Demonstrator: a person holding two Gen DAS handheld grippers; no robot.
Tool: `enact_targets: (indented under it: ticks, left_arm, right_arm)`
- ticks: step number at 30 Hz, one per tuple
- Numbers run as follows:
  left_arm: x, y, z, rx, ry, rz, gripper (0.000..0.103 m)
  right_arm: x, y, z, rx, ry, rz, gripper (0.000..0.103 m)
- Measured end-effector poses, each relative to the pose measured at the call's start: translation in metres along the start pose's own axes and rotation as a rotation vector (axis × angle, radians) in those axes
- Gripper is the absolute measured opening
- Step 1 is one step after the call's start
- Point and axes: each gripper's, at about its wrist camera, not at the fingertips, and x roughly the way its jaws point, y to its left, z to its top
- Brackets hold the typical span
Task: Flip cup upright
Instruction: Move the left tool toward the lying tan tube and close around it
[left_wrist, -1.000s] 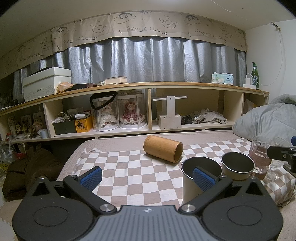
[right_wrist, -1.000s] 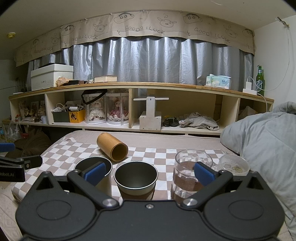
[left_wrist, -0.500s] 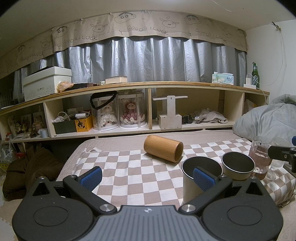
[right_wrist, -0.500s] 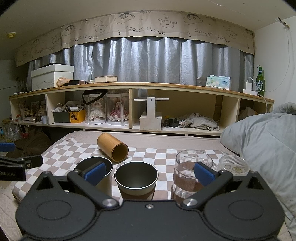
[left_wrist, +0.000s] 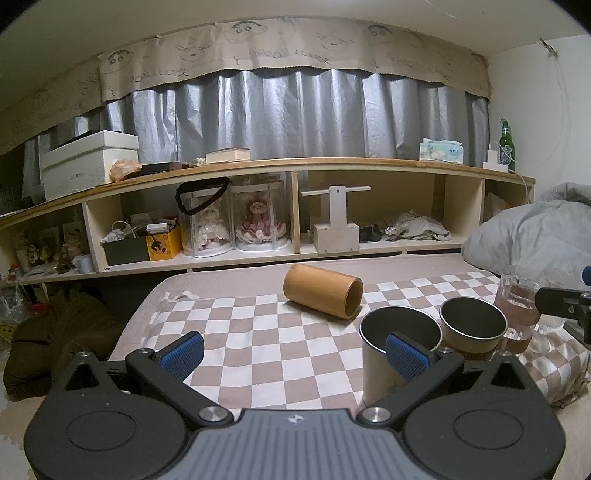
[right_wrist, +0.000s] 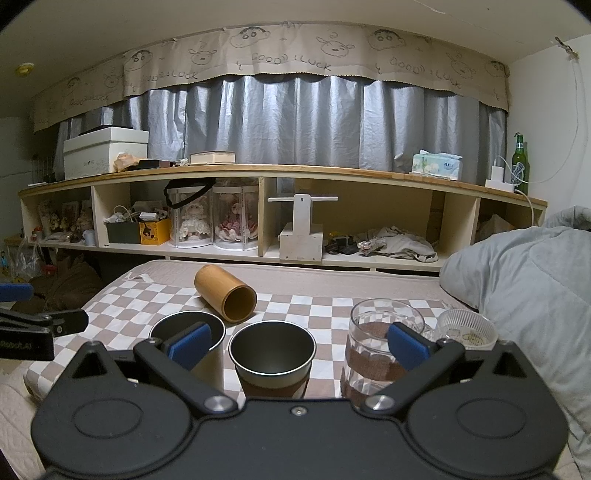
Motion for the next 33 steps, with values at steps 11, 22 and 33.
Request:
enact_targets:
  ticks: [11, 22, 33]
  left_arm:
    - [0.012, 0.004, 0.004, -0.018, 0.042, -0.008, 0.103]
    - [0.069, 0.021, 0.068, -0.088, 0.084, -0.021, 0.1]
    - [0.213, 0.02, 0.095, -0.392, 0.374, -0.059, 0.096]
  right_arm:
    - [-0.003, -0.002, -0.005, -0.014, -0.005, -0.006, 0.103]
    - [0.003, -0.02, -0.016, 0.02, -0.007, 0.036, 0.103]
    - [0.011, -0.042, -0.034, 0.085, -0.007, 0.054, 0.103]
